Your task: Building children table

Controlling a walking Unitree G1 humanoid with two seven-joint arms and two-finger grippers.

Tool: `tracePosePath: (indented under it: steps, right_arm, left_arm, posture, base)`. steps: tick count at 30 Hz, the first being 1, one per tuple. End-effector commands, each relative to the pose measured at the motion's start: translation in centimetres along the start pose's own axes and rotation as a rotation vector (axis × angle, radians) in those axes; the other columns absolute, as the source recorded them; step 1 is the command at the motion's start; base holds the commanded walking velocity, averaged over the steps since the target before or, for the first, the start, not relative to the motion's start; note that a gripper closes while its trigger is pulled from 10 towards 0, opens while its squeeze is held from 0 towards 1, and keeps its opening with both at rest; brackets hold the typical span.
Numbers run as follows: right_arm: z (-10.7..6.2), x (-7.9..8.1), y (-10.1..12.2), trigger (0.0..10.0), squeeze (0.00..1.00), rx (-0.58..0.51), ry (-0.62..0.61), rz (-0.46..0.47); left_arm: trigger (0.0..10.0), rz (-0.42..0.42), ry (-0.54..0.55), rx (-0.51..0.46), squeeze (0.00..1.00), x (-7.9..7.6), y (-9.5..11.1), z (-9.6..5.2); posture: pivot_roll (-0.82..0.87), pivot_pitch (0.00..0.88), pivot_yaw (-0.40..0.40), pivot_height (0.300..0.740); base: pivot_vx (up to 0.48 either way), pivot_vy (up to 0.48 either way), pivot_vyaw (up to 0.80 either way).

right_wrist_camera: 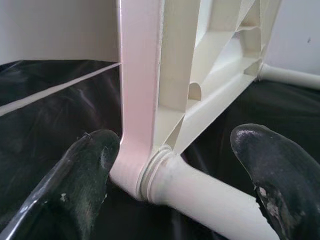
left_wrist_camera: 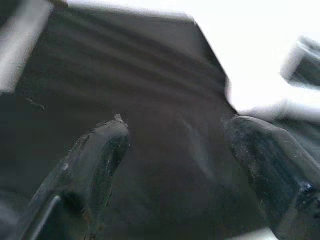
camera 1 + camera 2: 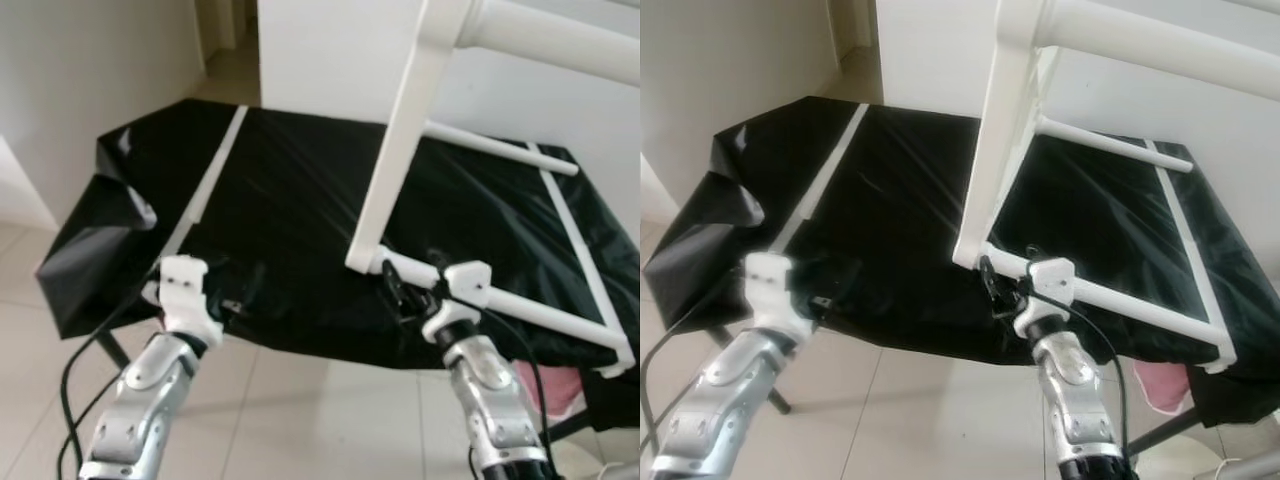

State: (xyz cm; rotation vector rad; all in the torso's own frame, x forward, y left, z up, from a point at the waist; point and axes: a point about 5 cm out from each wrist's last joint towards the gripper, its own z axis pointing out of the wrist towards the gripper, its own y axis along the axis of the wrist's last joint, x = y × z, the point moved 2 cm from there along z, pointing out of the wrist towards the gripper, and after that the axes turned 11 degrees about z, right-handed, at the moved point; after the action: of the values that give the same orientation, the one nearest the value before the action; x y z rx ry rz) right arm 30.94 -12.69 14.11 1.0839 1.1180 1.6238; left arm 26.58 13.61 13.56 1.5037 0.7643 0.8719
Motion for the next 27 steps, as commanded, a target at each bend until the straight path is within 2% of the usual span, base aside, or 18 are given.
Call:
tracePosePath:
  steps: [1,5,9,13,17,27]
  right_arm:
    - [0.4,0.6,-0.4,10.0,0.00,0.003,0.005,-0.009]
    - [1.5,1.3,-0.4,10.0,0.00,-0.009,-0.017,-0.001]
    - [3.2,2.7,-0.5,10.0,0.00,-0.024,-0.028,0.018]
    - [3.9,3.0,-0.5,10.0,0.00,-0.027,-0.050,0.018]
    - [5.4,3.1,-0.3,10.0,0.00,-0.049,-0.145,-0.010]
    - [7.3,3.4,0.0,10.0,0.00,-0.072,-0.279,-0.033]
  left_arm:
    - [10.0,-0.025,-0.498,-0.088,0.00,-4.3,1.0,-0.8]
    - [10.0,-0.021,-0.560,-0.074,0.00,-5.2,1.4,-1.2]
    - [10.0,-0.019,-0.650,-0.073,0.00,-6.3,2.4,-1.9]
    - [10.0,-0.024,-0.673,-0.081,0.00,-6.6,2.8,-2.1]
    - [10.0,-0.054,-0.708,-0.089,0.00,-7.2,3.7,-2.7]
    - [10.0,-0.079,-0.716,-0.074,0.00,-7.3,3.7,-3.2]
  posture:
    - [0.05,0.045,-0.054,0.740]
    - [0.05,0.045,-0.055,0.740]
    - [0.06,0.045,-0.060,0.740]
    - [0.07,0.045,-0.062,0.740]
    - [0.08,0.044,-0.072,0.740]
    - [0.11,0.039,-0.080,0.740]
  base:
    - [0.000,0.000,0.00]
    - [0.000,0.000,0.00]
    - [0.000,0.000,0.00]
    - [0.000,0.000,0.00]
    - [0.000,0.000,0.00]
    - [0.000,0.000,0.00]
